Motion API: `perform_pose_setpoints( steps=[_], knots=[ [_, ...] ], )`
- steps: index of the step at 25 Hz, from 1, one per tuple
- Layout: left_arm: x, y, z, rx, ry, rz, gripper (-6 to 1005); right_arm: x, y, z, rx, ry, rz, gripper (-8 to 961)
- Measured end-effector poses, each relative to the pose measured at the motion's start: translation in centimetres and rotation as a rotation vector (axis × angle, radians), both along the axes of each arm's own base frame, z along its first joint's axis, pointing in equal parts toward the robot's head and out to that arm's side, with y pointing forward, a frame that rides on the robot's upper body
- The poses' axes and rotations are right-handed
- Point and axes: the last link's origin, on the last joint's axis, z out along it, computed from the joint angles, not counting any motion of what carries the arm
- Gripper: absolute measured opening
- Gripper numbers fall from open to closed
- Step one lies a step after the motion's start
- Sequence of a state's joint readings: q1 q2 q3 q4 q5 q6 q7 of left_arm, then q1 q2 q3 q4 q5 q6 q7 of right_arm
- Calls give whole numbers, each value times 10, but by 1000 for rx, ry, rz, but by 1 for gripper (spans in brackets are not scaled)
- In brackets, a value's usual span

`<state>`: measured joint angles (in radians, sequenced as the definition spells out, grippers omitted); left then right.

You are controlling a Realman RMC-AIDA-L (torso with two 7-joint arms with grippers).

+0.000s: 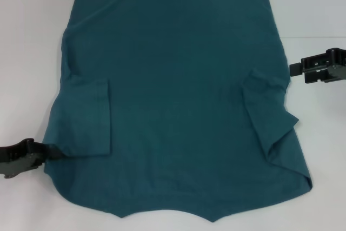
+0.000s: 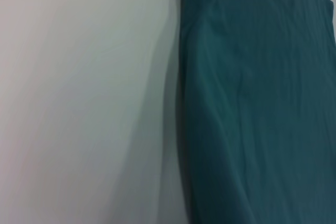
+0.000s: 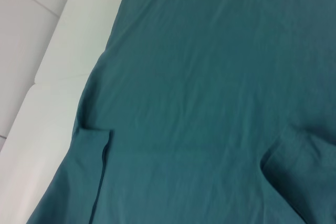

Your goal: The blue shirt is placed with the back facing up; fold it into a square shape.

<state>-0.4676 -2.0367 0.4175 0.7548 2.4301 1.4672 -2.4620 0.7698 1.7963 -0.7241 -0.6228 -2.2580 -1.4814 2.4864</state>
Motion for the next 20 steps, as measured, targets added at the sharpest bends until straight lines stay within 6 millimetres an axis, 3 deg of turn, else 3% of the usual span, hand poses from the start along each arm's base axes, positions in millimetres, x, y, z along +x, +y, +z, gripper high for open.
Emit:
perform_pose_setpoints(
  steps=[2,8,20],
  knots=[
    [1,0,0,-2,-1,-10,213,1,-2,0,-9,1,4,655],
    [5,0,2,0,-14,-43,17,8,-14,4,-54,-3,7,655],
    [16,9,7,25,-55,-96,16,43,-65,26,-206,-70,-59,654]
  ],
)
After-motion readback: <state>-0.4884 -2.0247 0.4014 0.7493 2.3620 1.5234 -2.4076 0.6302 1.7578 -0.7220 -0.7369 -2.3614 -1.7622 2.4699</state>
